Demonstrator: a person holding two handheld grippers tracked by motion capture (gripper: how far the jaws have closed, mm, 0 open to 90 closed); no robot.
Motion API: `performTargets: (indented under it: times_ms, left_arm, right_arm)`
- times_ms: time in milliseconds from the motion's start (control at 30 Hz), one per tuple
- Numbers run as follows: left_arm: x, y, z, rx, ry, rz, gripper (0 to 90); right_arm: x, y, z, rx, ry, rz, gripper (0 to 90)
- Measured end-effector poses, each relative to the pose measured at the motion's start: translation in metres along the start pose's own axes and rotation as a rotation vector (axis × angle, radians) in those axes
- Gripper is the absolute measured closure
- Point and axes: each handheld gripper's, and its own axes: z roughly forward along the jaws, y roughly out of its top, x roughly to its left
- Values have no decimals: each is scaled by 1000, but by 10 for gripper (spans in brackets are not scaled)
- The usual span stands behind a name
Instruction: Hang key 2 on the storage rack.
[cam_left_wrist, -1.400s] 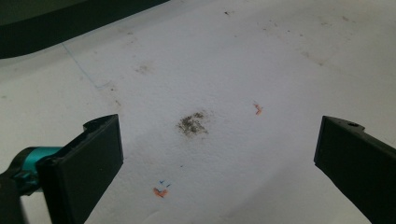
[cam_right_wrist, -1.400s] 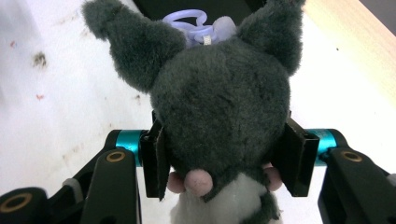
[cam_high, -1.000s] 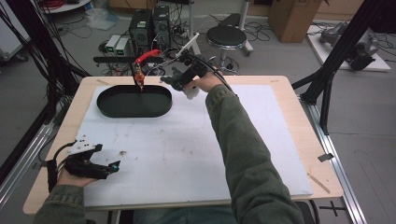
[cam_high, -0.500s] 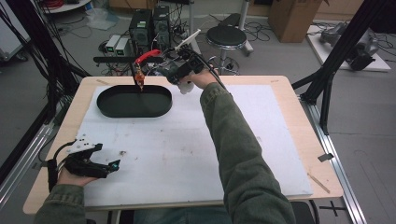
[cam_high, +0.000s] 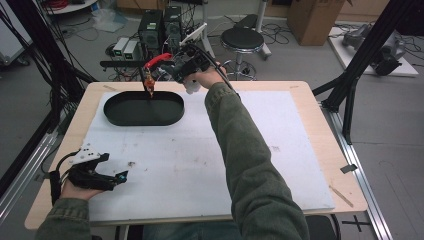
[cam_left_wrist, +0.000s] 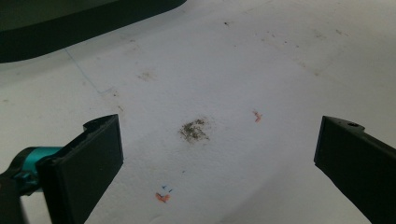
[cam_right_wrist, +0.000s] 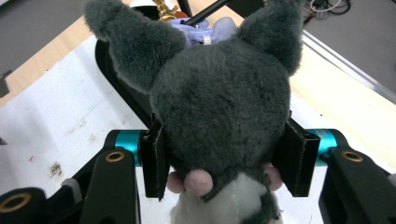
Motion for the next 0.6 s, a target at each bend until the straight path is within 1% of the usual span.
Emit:
performTargets:
  times_ms: [33,133,167,267,333,433,500,600]
  left_arm:
    - [0,0,0,-1,0,-1,17]
    - [0,0,0,-3,0,-3,17]
    - [0,0,0,-3,0,-6,17]
    - [0,0,0,-1,-4,-3,17]
    - [0,0,1,-1,-7,-6,17]
    - [0,0,0,0,-7,-4,17]
    - [0,0,0,-5,-7,-8,17]
    - [1,0,1,-3,-7,-5,17]
  right_arm:
    - [1,1,1,-3,3,13,450]
    - [0,2,3,-17,-3,20,449]
    - [0,3,3,-20,-1,33,449]
    - [-1,3,4,-41,-26,36,447]
    - [-1,4,5,-42,-29,59,447]
    - [-5,3,7,-47,-34,72,443]
    - [-8,3,9,-46,-40,77,439]
    - [-13,2,12,-41,-24,69,432]
